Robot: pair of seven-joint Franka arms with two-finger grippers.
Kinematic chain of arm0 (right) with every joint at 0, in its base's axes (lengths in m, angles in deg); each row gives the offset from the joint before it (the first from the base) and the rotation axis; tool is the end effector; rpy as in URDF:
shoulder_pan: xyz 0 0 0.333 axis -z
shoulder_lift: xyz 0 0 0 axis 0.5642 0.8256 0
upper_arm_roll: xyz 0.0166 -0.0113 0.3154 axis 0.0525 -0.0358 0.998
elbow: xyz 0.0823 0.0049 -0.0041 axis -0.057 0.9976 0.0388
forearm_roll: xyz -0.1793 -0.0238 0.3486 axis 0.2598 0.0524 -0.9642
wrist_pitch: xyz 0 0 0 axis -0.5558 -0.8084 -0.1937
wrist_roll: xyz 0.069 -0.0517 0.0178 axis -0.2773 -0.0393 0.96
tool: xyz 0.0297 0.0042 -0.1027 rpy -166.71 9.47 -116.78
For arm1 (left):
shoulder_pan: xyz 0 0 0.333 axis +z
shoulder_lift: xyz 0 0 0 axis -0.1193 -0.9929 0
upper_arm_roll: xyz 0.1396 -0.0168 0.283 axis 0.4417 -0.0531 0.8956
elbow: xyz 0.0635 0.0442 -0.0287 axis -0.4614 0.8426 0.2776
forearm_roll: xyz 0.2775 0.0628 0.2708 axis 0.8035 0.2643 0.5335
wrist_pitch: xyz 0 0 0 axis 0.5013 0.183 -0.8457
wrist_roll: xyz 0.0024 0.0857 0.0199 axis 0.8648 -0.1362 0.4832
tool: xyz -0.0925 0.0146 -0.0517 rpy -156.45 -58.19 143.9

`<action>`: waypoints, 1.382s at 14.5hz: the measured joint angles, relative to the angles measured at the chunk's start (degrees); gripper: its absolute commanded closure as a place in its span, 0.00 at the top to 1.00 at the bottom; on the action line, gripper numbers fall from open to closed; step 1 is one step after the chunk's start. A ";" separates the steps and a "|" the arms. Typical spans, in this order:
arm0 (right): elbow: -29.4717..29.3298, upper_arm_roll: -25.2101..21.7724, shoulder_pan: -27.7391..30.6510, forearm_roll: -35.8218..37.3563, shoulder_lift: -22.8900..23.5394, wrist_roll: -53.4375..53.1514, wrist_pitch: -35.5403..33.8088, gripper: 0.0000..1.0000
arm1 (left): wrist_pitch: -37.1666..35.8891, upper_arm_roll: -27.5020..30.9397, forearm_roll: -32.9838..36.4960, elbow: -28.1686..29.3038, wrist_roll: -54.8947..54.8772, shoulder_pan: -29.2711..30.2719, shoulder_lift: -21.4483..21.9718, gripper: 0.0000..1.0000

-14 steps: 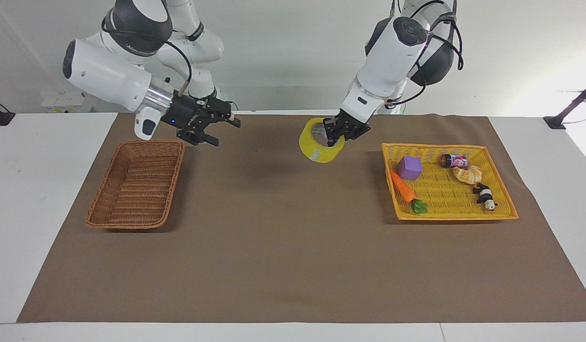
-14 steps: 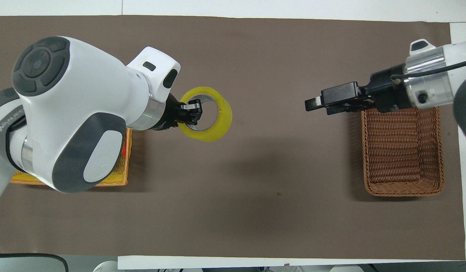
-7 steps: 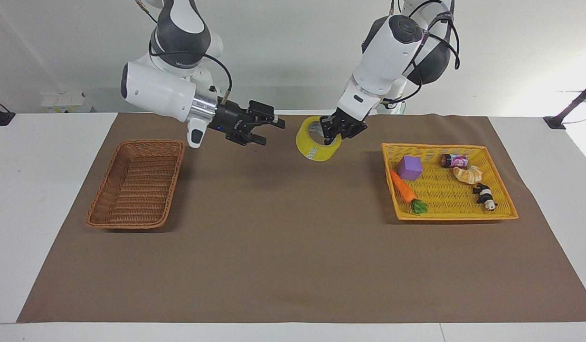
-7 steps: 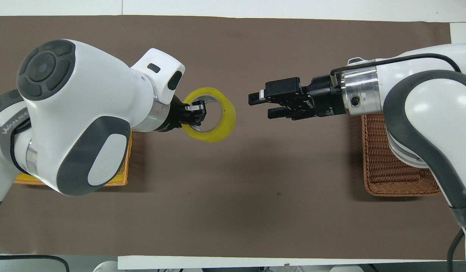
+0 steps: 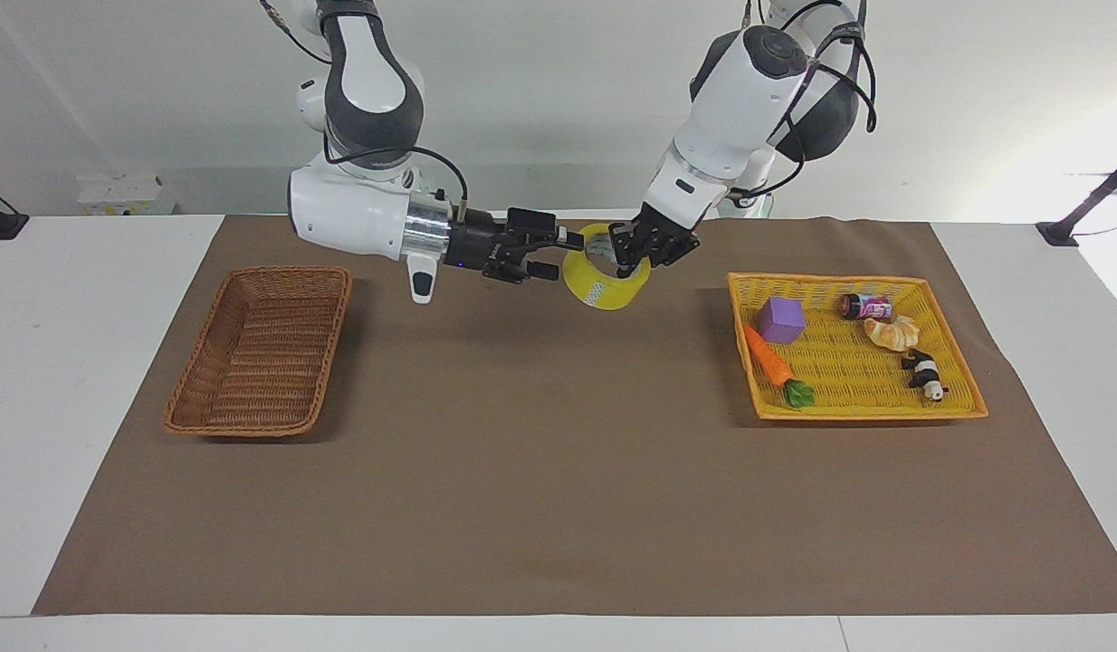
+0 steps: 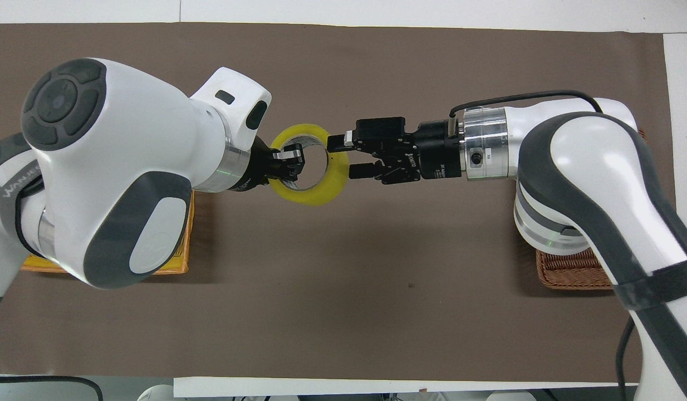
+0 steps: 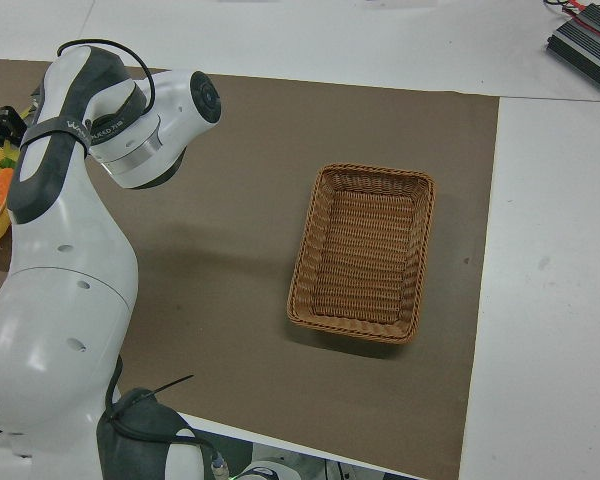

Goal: Move tape to another basket
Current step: 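Grasp the tape roll rim with the right gripper beside the left gripper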

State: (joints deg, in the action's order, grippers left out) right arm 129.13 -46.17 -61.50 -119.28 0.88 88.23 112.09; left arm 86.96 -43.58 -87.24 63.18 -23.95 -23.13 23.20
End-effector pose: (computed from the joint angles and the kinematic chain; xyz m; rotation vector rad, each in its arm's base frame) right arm 0.5439 0.2519 0.4879 -1.8808 0.2294 0.1803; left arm 0.4794 -0.3564 0.5595 2.8311 0.1603 -0.0398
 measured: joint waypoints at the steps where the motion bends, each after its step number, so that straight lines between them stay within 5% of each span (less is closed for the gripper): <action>1: 0.14 0.00 -0.47 -0.35 0.00 0.06 0.33 1.00 | 0.32 0.00 0.00 0.00 0.00 0.00 0.00 0.00; 14: 0.64 -0.25 -0.47 -0.44 -0.01 8.33 0.37 0.91 | 1.16 0.30 0.00 -0.01 0.01 0.03 0.00 0.00; 20: 0.69 -0.25 -0.47 -0.42 -0.01 8.49 0.37 0.74 | 0.75 0.31 0.00 -0.01 0.01 0.03 0.00 0.00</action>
State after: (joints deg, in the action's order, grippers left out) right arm 129.81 -46.43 -61.97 -119.69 0.88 96.72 112.45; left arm 87.71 -43.26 -87.24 63.17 -23.94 -23.10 23.20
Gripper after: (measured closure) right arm 0.154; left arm 0.784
